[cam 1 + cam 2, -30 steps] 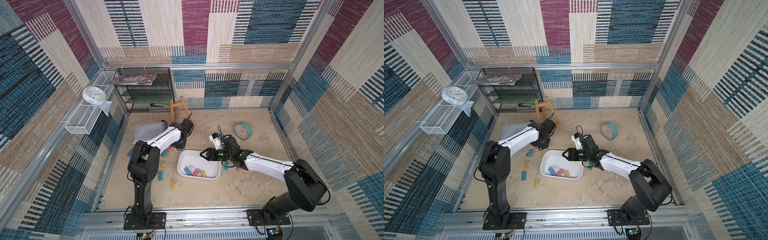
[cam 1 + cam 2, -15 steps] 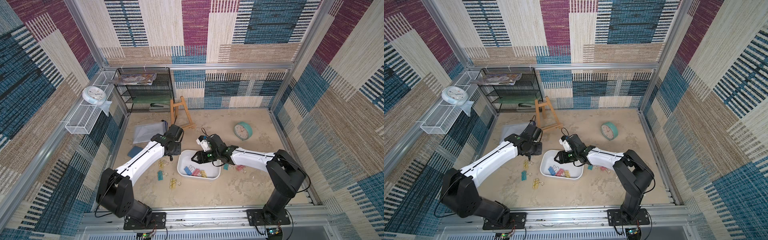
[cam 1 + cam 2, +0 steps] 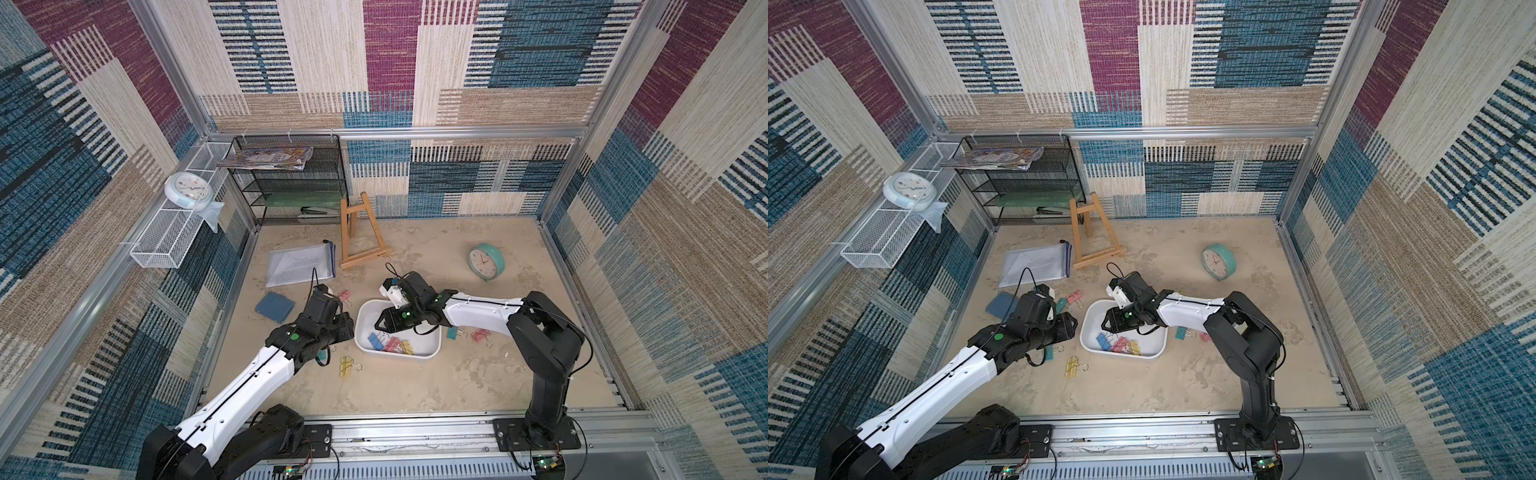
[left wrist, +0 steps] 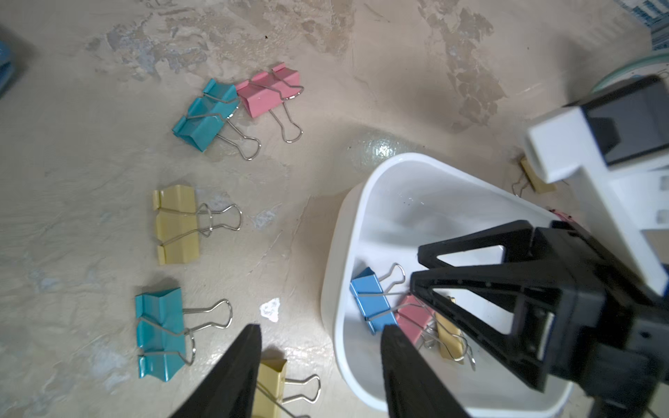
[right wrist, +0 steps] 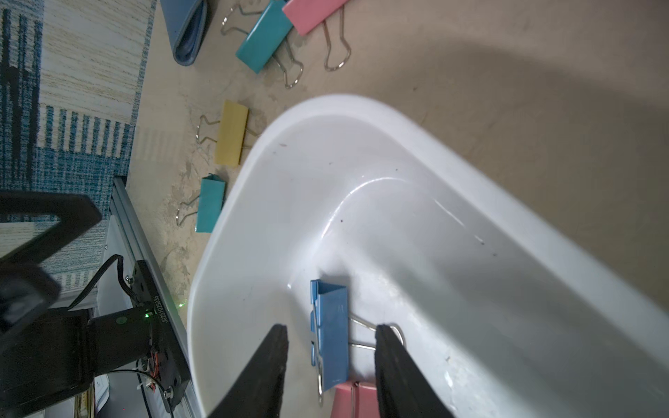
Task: Take out the binder clips from the storage box
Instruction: Pick up the binder clip from the storage box.
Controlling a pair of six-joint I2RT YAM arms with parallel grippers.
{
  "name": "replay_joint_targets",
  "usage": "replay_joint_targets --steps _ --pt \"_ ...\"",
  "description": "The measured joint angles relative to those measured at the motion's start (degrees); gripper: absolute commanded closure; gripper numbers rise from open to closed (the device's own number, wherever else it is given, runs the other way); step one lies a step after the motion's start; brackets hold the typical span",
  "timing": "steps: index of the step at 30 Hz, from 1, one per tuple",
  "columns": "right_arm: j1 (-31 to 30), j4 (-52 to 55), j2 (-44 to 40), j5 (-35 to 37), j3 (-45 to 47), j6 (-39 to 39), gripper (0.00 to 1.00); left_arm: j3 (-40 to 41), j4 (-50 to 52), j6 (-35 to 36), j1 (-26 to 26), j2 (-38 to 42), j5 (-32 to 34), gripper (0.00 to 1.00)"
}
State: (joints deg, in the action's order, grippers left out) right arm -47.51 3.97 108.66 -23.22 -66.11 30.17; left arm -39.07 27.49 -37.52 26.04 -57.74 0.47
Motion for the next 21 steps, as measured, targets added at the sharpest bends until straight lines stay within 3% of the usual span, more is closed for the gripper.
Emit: replay_joint_targets --steps 10,14,18,21 --pt "-0.52 0.85 1.79 -1.7 -0.55 -0.83 0.75 1.31 -1.66 0.02 0.04 -0.5 -4.37 0.16" --pt "-0.63 0.94 1.75 -2.12 -0.55 -1.16 0.83 1.66 -1.7 0.02 0.04 -0.59 -5.4 0.12" --pt "-0.7 1.36 0.33 -2.32 -0.22 -1.38 0.98 1.66 -1.92 0.02 0.04 -1.03 -6.75 0.09" --pt "-0.7 1.42 -1.55 -1.97 0.35 -1.38 1.0 1.64 -2.08 0.0 0.04 -1.14 -7.13 0.08"
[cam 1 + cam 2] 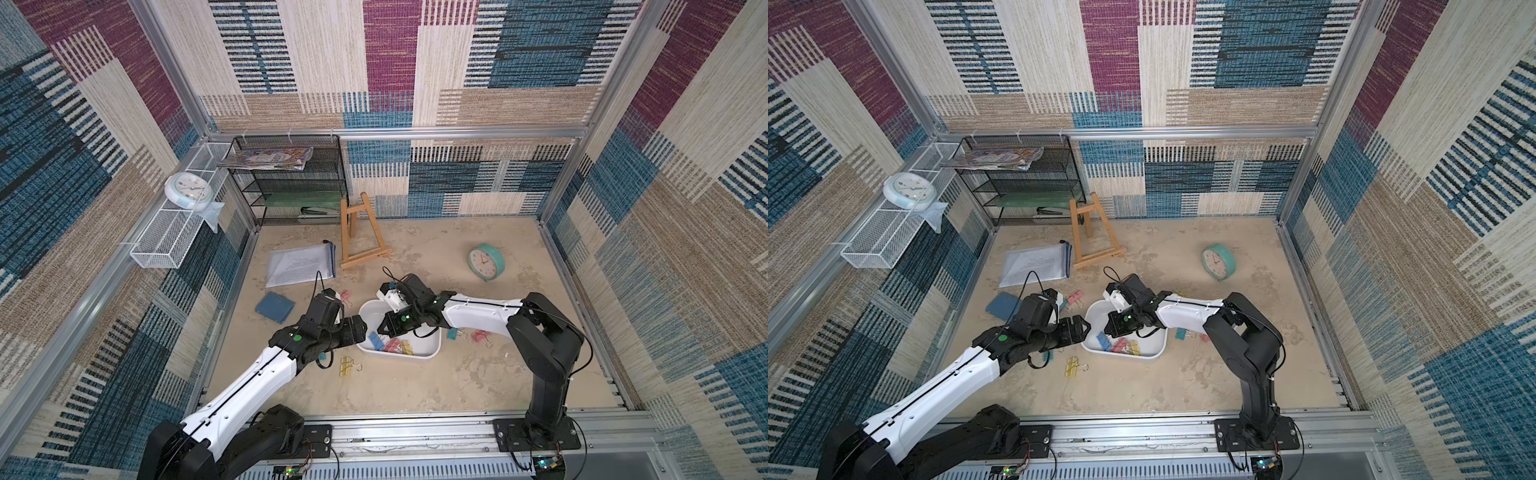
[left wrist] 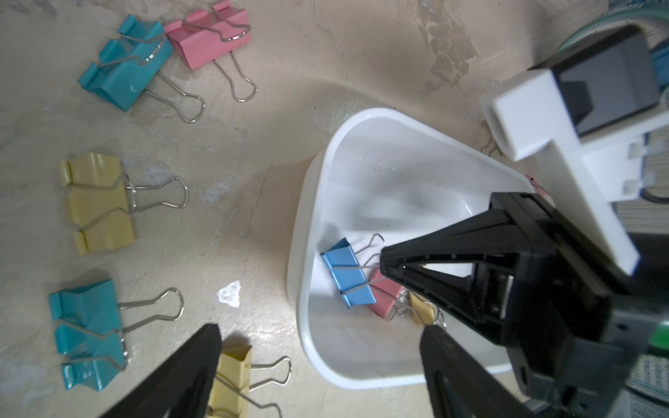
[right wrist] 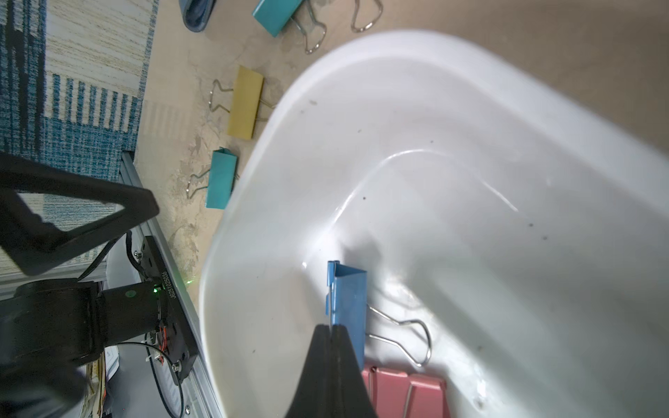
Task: Take out the binder clips from the storage box
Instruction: Pick up the binder clip from the storage box, then place the binder clip at the center of the board.
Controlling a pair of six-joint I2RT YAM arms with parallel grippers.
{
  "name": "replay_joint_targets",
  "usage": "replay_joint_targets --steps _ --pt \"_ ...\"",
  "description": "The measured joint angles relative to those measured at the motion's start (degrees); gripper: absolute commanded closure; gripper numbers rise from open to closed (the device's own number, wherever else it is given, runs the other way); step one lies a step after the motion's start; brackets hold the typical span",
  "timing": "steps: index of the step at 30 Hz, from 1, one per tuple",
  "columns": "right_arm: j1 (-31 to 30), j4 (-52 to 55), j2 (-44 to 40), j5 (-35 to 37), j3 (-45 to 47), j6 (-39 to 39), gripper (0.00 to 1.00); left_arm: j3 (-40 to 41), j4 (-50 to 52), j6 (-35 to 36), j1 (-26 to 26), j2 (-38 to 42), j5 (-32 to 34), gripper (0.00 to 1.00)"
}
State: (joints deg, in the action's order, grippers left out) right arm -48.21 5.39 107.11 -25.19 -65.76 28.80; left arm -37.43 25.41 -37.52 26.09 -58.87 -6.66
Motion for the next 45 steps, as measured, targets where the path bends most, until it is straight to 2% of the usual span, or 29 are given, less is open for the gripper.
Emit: replay_joint_targets --steps 5,13,21,26,29,34,38,45 --pt "0.0 -1.03 -4.61 1.14 1.62 0.24 1.0 -0.07 0.0 -0.09 0.2 0.5 -1.7 0.01" --pt "0.0 -2.25 -16.98 6.45 8.74 2.56 1.0 0.04 0.0 -3.04 4.33 5.75 -2.54 0.01" --pt "-0.04 1.25 -41.94 16.44 21.05 8.76 1.0 -1.27 0.0 -7.54 19.1 6.91 3.69 0.01" --pt "-0.04 7.43 -60.5 22.29 30.03 16.02 1.0 -4.11 0.07 -10.08 28.35 3.13 10.03 0.01" --pt "-0.04 11.91 -68.04 25.64 34.56 20.41 1.0 -7.26 -0.07 -10.27 33.09 -1.25 13.75 0.01" --pt "-0.04 17.22 -73.88 29.66 41.31 27.8 1.0 -12.76 -1.38 -10.21 37.07 -9.44 16.9 0.01" --pt "-0.04 18.67 -76.5 31.32 46.49 32.59 1.0 -15.23 -2.84 -10.01 39.1 -14.25 16.9 0.01" --pt "0.24 17.66 -74.38 33.55 48.33 35.91 1.0 -16.13 -4.39 -9.86 39.28 -16.92 16.92 0.01"
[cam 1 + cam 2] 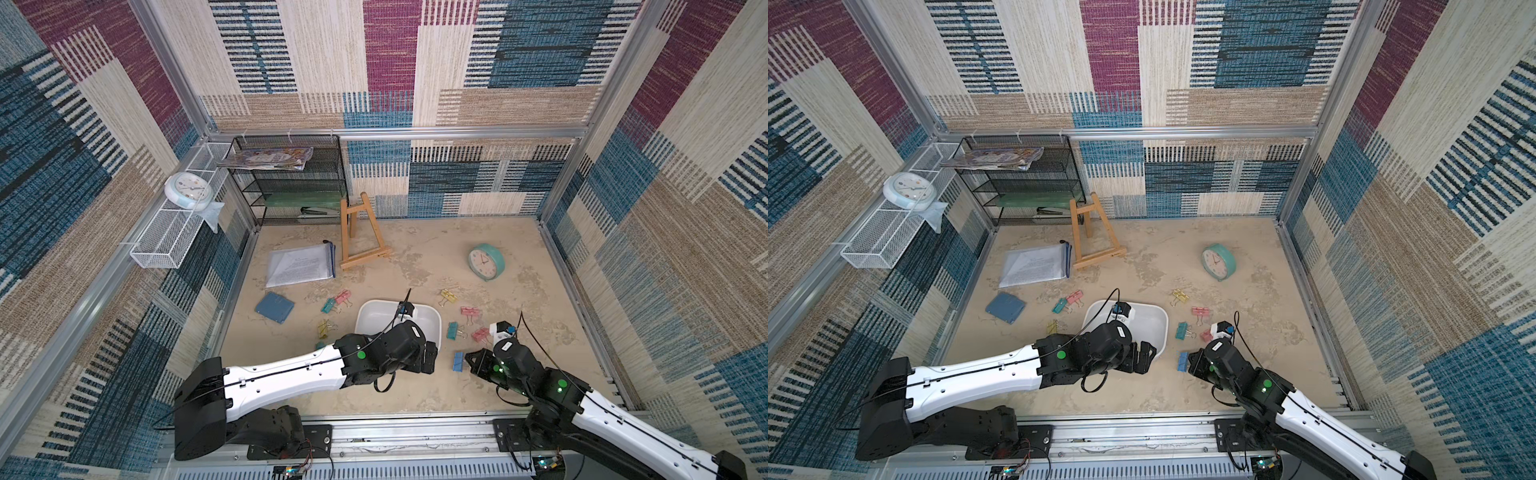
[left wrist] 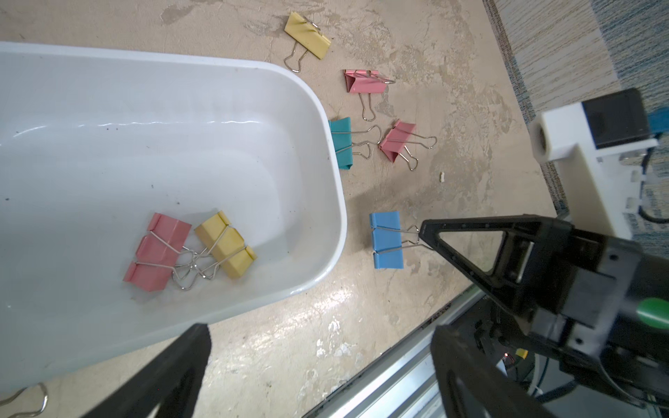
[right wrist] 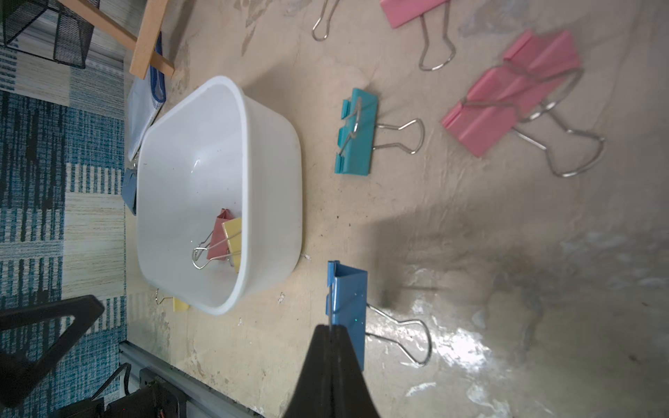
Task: Take out the binder clips from the storage box
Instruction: Place the binder clip at the center of the board.
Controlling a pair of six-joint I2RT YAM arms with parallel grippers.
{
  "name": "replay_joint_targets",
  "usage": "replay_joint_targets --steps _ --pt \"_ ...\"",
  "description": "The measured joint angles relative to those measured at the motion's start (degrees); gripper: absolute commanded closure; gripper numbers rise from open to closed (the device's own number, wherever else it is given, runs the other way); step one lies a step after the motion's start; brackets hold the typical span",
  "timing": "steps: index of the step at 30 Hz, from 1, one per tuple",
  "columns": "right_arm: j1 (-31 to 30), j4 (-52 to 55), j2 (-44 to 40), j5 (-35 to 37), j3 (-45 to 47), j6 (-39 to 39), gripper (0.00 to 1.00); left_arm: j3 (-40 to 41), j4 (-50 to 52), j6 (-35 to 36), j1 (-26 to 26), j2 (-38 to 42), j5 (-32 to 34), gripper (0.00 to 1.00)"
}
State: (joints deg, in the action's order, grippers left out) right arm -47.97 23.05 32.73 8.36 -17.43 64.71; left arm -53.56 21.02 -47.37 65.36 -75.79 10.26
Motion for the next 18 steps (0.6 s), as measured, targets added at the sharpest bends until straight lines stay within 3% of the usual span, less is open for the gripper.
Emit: replay_joint_targets --steps 6,18 --pt "1.49 -2.05 4.26 0.68 0.33 0.33 1.0 -1.57 -0.11 1.11 0.0 -1.86 -0.02 0.01" --pt "10.29 -11.5 9.38 -6.71 4.13 -1.6 1.0 -4.57 0.22 2.27 0.0 -5.22 -0.15 0.01"
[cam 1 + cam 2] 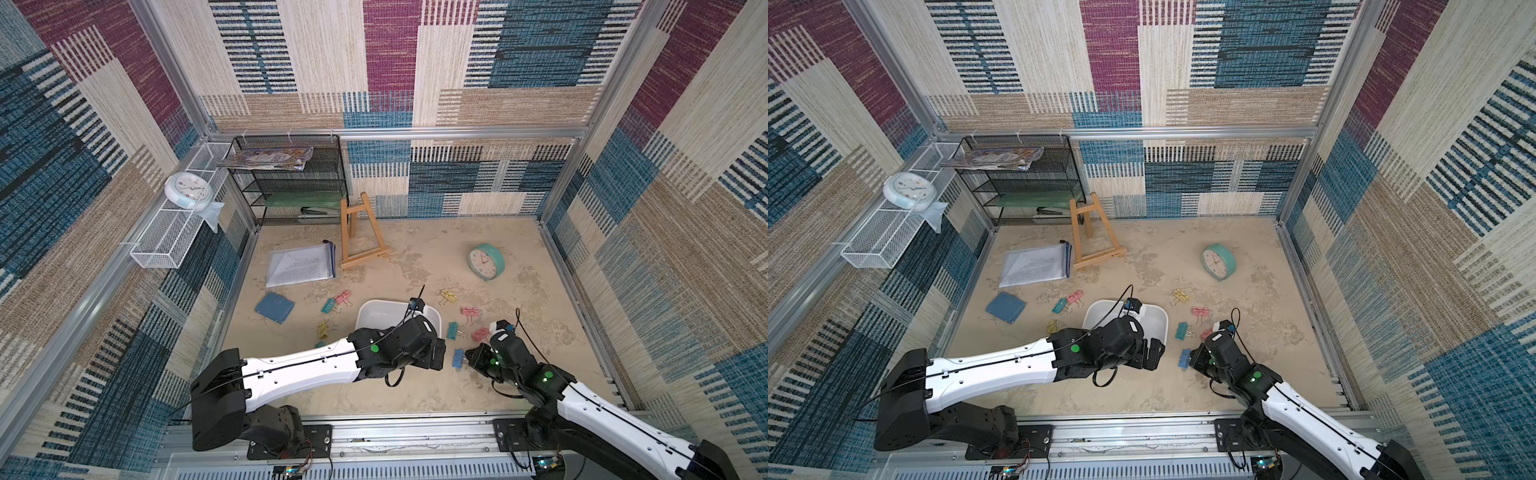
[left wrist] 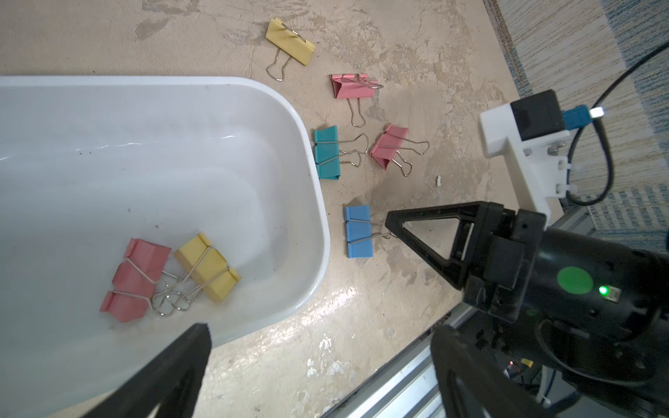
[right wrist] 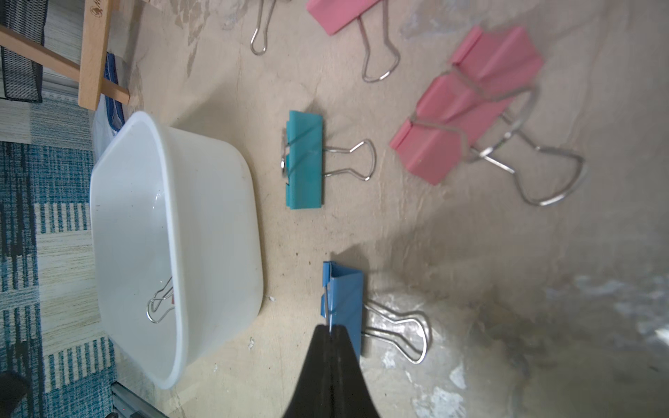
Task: Take out the binder clips from the storage box
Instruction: Place the binder clip at the center of the board.
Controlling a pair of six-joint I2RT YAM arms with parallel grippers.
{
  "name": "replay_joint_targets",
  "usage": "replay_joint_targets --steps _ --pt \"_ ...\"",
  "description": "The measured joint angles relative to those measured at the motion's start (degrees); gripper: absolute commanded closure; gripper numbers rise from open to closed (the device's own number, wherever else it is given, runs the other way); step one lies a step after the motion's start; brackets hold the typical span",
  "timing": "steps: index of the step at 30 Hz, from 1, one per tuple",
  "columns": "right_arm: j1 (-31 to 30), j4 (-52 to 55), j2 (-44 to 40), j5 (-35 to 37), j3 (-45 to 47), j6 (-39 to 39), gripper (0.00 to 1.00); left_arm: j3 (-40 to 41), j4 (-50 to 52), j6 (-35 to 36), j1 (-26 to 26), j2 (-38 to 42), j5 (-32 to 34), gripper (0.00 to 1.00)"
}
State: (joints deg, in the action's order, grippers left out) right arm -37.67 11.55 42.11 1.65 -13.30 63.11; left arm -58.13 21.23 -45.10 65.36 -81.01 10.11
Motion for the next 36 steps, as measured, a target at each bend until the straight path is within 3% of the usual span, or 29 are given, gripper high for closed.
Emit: replay_joint_targets --steps 10,24,36 --pt "1.66 -6.43 5.77 -3.45 -0.63 -2.75 0.91 -0.31 2.62 0.35 -0.11 0.44 1.68 0.01" --pt "1.92 -0.02 2.75 -3.8 -2.82 -6.73 0.73 0.59 3.3 0.52 -0.37 2.64 4.31 0.01" --pt "1.92 6.21 2.84 -2.1 -16.7 -15.61 0.62 4.02 5.29 0.42 -1.05 8.09 9.51 0.01"
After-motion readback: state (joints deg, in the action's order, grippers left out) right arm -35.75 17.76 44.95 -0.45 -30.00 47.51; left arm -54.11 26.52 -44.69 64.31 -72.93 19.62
